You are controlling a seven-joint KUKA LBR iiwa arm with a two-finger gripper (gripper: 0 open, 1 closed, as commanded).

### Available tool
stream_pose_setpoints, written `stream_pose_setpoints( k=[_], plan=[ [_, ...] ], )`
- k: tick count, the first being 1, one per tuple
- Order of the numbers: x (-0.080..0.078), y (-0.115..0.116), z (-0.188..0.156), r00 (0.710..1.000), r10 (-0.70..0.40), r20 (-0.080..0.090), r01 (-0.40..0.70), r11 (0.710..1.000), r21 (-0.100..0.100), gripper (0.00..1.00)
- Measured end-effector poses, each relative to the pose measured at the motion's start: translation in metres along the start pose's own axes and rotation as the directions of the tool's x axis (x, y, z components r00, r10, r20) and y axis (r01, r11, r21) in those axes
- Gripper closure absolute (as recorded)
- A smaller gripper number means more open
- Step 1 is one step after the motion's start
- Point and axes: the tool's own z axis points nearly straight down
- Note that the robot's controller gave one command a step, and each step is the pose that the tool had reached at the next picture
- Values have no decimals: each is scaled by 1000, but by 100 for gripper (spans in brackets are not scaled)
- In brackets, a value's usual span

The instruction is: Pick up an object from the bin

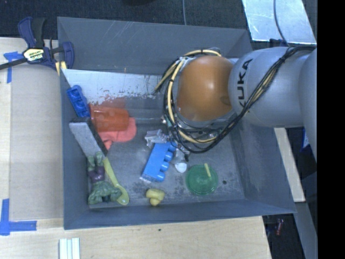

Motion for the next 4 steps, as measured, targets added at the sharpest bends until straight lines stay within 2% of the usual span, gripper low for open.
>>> stream_pose_setpoints(
  k=[4],
  plan=[
    [0, 0, 0, 1000, 0, -1, 0, 1000, -1, 100]
  ],
)
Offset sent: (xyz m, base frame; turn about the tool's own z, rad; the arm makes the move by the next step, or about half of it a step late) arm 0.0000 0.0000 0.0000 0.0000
